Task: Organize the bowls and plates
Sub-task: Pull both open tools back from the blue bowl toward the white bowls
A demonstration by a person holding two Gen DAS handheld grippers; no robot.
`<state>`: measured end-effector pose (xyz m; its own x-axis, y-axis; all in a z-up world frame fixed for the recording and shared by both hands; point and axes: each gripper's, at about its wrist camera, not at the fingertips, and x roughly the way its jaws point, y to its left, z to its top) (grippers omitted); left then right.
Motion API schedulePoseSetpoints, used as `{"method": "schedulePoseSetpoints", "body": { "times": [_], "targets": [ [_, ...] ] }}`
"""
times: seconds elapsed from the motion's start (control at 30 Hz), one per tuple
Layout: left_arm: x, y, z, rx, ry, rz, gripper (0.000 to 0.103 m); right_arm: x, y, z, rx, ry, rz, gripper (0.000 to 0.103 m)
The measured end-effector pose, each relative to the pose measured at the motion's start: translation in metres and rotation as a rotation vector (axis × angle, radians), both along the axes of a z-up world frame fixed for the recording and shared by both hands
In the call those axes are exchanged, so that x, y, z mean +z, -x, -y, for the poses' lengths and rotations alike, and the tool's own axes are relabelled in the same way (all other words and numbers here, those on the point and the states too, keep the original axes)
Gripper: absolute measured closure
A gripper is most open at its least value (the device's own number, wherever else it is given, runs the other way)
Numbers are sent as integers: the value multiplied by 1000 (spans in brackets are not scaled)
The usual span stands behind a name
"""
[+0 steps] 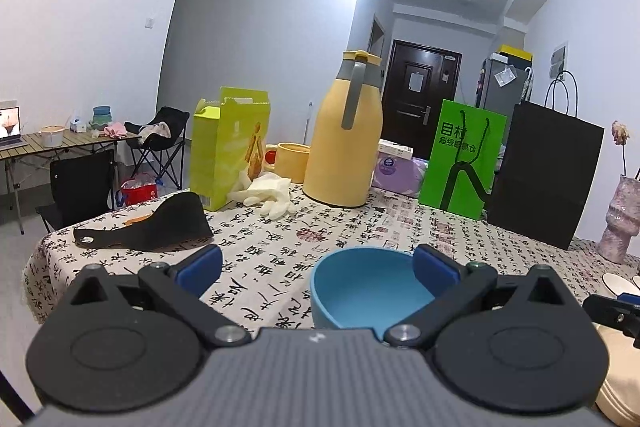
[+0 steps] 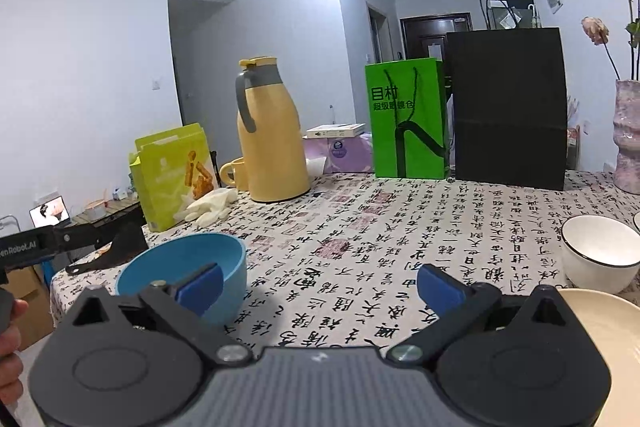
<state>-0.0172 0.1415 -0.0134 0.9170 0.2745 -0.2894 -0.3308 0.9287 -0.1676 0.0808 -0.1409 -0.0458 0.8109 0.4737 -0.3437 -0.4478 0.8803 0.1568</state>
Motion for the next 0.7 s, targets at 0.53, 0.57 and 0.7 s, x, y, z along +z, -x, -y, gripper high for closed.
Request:
{"method": "schedulePoseSetpoints", "body": {
  "times": [0.53, 0.57, 0.7],
  "targets": [
    [5, 2, 22, -39, -25, 9, 0, 5, 12, 32, -44, -28, 21, 0],
    [5, 2, 23, -40, -27, 10, 0, 5, 13, 35, -48, -29, 22, 0],
    [4, 3, 27, -46, -18, 15, 0, 7, 16, 43, -60, -28, 29, 0]
  ]
}}
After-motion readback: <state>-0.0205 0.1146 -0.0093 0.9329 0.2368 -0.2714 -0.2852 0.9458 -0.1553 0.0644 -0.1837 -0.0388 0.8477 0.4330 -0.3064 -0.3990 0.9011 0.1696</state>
